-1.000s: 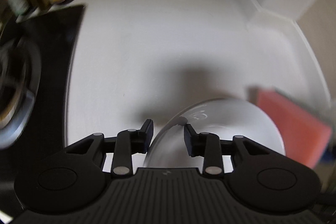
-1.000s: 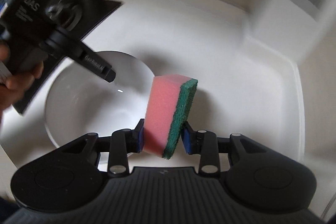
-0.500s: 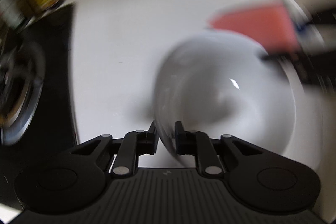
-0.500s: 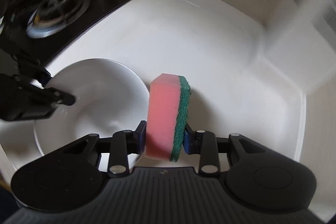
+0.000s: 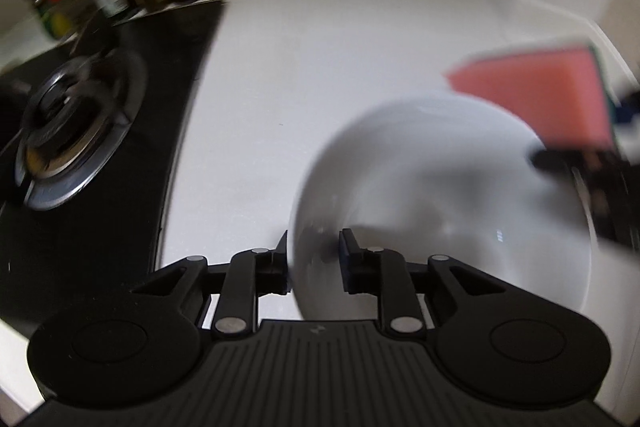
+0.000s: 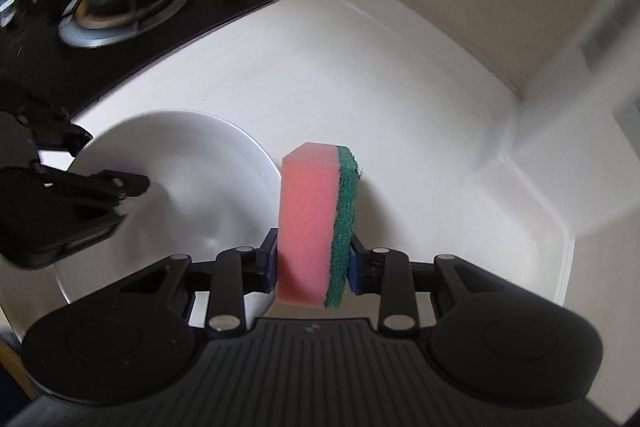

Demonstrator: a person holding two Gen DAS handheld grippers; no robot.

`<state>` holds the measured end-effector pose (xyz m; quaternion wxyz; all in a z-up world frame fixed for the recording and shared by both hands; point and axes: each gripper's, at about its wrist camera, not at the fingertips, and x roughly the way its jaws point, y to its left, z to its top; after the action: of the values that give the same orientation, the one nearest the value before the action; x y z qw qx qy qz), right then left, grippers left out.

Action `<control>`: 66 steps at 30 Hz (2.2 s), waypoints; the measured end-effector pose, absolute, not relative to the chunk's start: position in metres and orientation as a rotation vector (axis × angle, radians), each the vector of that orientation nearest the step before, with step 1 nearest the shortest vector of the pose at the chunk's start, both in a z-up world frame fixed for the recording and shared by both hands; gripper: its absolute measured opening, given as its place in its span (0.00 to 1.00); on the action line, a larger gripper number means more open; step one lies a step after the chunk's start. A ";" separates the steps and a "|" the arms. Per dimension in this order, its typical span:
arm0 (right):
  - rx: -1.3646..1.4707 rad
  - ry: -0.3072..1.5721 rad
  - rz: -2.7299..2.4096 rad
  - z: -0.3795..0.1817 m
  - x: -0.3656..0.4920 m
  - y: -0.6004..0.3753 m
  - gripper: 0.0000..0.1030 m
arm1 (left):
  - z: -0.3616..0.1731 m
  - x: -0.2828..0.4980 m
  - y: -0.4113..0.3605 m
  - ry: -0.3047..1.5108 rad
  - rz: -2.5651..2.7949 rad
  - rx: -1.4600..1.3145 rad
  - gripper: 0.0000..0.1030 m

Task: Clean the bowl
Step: 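Lower the bowl toward the counter with the left tool while the right tool holds the sponge, then set the bowl on the counter and open the left tool while the right tool stands the sponge upright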

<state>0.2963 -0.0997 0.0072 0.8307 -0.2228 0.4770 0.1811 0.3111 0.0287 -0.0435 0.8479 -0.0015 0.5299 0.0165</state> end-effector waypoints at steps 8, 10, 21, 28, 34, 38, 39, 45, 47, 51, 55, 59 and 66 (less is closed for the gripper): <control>-0.186 0.995 0.192 0.008 0.257 -0.130 0.27 | -0.040 0.319 0.018 1.105 0.081 -0.018 0.39; -0.131 0.988 0.160 0.009 0.243 -0.133 0.28 | -0.040 0.321 0.018 1.109 0.084 -0.032 0.40; -0.007 1.078 0.123 -0.009 0.241 -0.141 0.27 | -0.045 0.320 0.009 1.121 0.051 0.081 0.29; -0.101 1.072 0.167 -0.013 0.265 -0.134 0.27 | -0.037 0.324 0.030 1.171 -0.076 0.062 0.19; -0.078 1.067 0.216 0.006 0.285 -0.135 0.27 | -0.032 0.352 0.013 1.145 -0.165 0.317 0.28; -0.011 1.095 0.244 0.013 0.291 -0.139 0.27 | -0.032 0.359 0.010 1.150 -0.157 0.331 0.28; 0.013 1.097 0.248 0.014 0.290 -0.141 0.27 | -0.032 0.357 0.010 1.142 -0.152 0.325 0.28; -0.018 1.107 0.165 -0.004 0.291 -0.130 0.27 | -0.033 0.345 0.011 1.102 -0.106 0.293 0.26; 0.020 1.103 0.124 -0.012 0.293 -0.128 0.27 | -0.031 0.344 0.014 1.101 -0.101 0.276 0.25; 0.061 1.062 0.101 -0.011 0.294 -0.130 0.27 | -0.028 0.343 0.025 1.127 -0.106 0.200 0.24; -0.020 1.007 0.113 -0.015 0.292 -0.126 0.27 | -0.033 0.343 0.035 1.168 -0.096 0.114 0.19; -0.083 0.926 0.053 -0.022 0.282 -0.126 0.26 | -0.035 0.338 0.040 1.168 -0.077 0.069 0.17; -0.019 0.890 -0.004 -0.034 0.263 -0.142 0.26 | -0.025 0.340 0.052 1.136 -0.088 0.008 0.14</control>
<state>0.2632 -0.1415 -0.0339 0.9025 -0.0093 0.4307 -0.0021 0.3404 0.0522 -0.0250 0.8420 0.0037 0.5379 -0.0419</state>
